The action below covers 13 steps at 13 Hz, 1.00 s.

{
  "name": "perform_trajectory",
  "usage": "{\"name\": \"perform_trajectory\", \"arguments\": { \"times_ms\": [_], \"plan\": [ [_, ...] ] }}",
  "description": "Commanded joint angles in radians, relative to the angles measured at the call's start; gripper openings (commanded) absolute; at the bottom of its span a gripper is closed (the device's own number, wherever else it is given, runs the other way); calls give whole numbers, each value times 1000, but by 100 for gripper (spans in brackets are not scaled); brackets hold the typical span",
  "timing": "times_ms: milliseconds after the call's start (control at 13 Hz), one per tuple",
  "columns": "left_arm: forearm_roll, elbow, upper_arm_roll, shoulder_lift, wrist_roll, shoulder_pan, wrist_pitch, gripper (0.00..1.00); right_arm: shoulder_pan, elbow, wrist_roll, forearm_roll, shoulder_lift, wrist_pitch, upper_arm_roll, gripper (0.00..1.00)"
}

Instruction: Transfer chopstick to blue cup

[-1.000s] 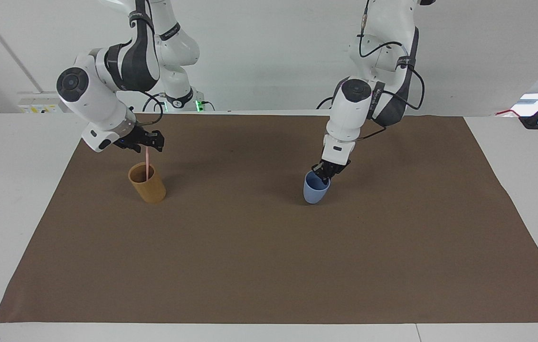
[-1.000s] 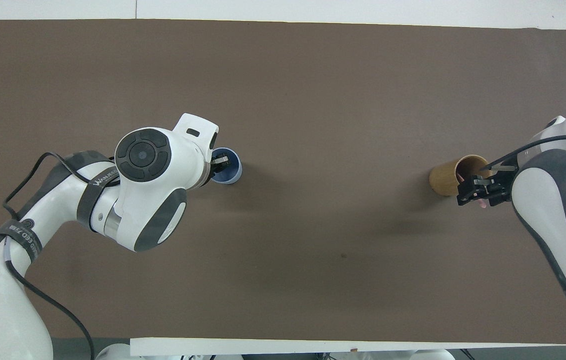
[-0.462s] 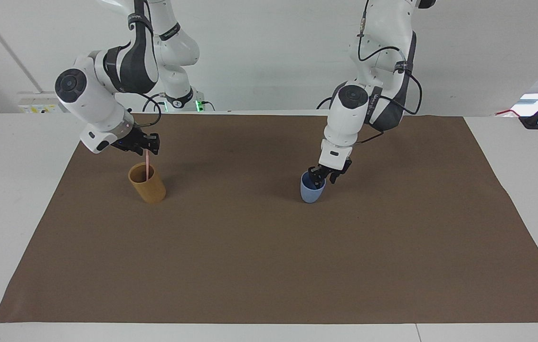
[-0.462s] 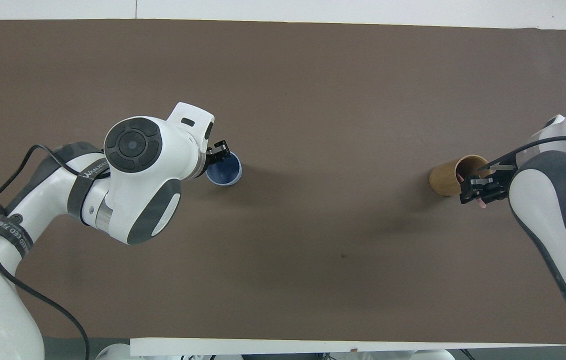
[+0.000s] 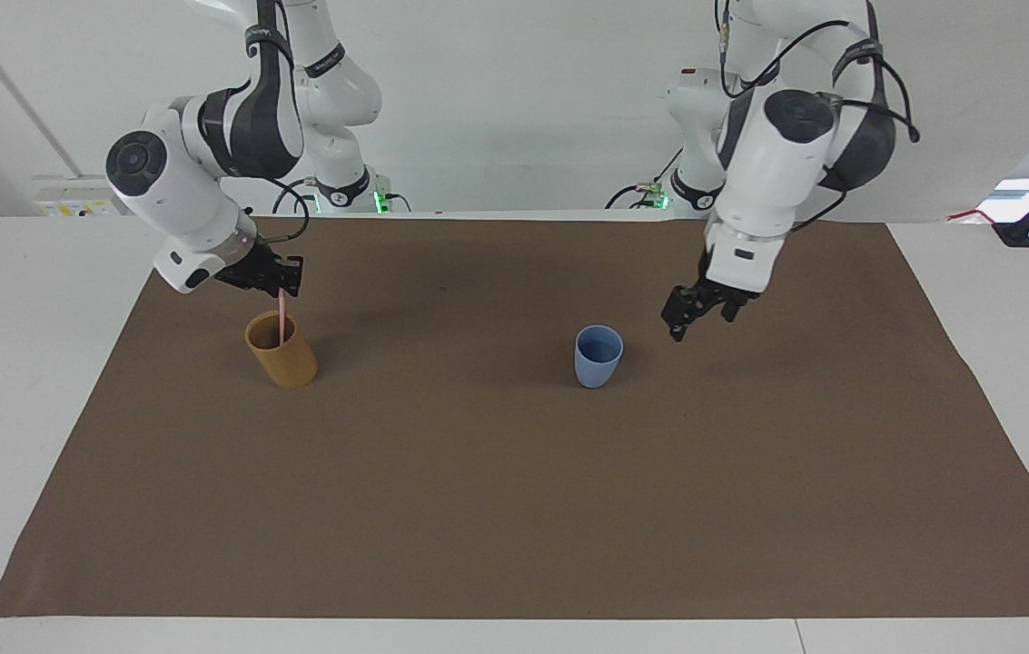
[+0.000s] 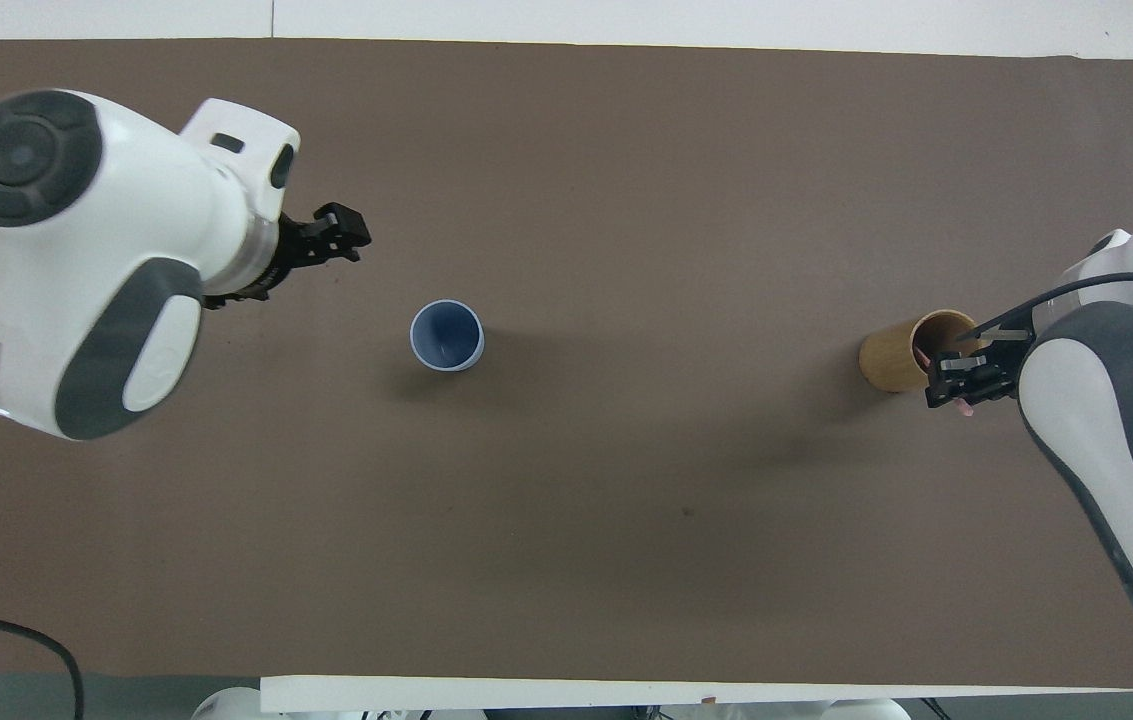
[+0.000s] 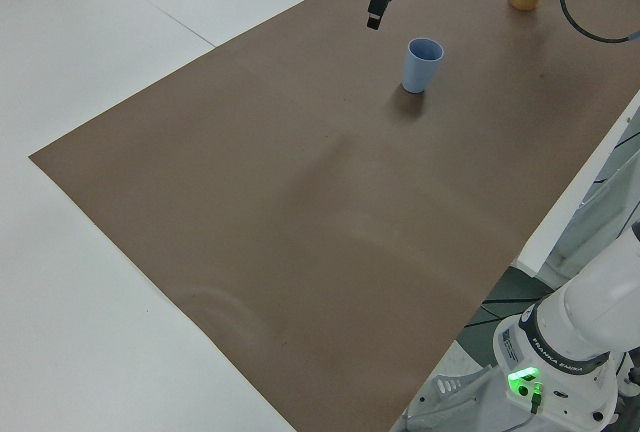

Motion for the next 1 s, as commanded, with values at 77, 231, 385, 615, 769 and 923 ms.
{"name": "perform_trajectory", "arguments": {
  "times_ms": [77, 231, 385, 615, 769, 923],
  "plan": [
    [1, 62, -6, -49, 502, 263, -175, 100, -20, -14, -74, 0, -17, -25, 2, 0],
    [3, 78, -6, -60, 547, 289, -197, 100, -35, 31, -103, -6, -8, -80, 2, 0],
    [15, 186, -8, -48, 551, 289, -293, 100, -42, 183, -105, -23, 49, -217, 1, 0],
    [15, 171, -8, -55, 551, 289, -315, 100, -33, 422, -105, -92, 87, -426, 4, 0],
    [15, 170, -8, -57, 540, 286, -313, 100, -11, 574, -108, -79, 90, -563, 10, 0],
    [15, 170, -8, -57, 540, 288, -313, 100, 80, 687, -108, -72, 110, -635, 22, 0]
  ]
}}
